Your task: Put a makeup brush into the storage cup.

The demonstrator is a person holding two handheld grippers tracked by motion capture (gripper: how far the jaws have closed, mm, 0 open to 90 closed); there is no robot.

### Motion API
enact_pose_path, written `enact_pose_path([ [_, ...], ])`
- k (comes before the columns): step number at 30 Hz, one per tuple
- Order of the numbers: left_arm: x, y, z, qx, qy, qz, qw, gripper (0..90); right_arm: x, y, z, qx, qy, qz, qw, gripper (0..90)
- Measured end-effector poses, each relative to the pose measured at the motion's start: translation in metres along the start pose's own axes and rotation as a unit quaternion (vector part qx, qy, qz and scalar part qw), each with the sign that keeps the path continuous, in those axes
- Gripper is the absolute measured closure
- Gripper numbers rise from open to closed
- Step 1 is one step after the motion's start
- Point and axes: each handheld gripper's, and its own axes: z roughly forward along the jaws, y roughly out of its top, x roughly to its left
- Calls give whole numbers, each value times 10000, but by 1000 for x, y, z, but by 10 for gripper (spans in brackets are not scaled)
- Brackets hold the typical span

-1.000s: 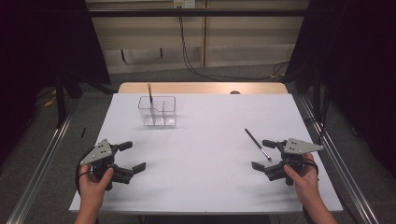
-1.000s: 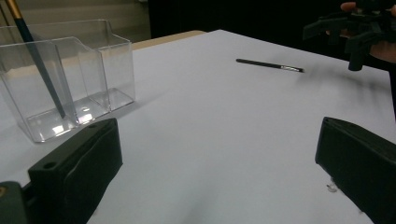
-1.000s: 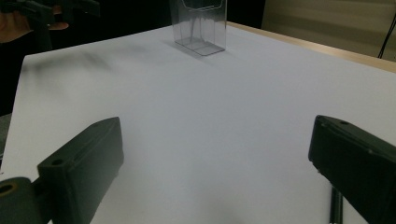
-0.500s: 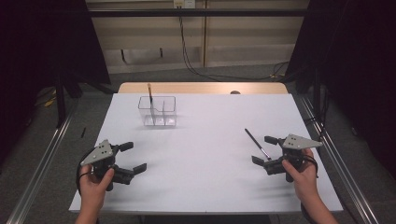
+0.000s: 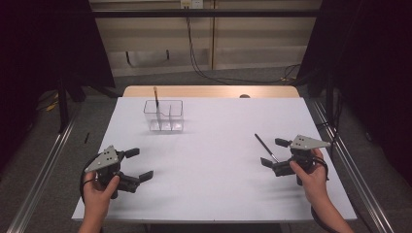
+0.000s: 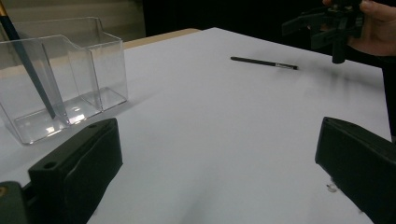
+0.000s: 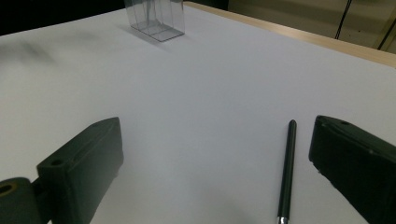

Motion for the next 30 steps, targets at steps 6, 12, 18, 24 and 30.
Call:
enact_pose_path([
  [6,1,0,-1,-26,14,-33,10000,6,-6,1,4,29,-53,57,10000,25],
  [12,1,0,0,-1,-4,-26,10000,6,-10,2,9,11,-88,133,9999,25],
  [18,0,0,1,11,-12,-46,10000,6,-14,5,15,153,-69,154,9997,23],
  [24,0,0,2,3,-38,-67,10000,7,-19,11,19,527,-44,217,9984,23],
  [30,0,0,4,29,-66,-81,9999,7,-20,16,24,938,-3,305,9951,26],
])
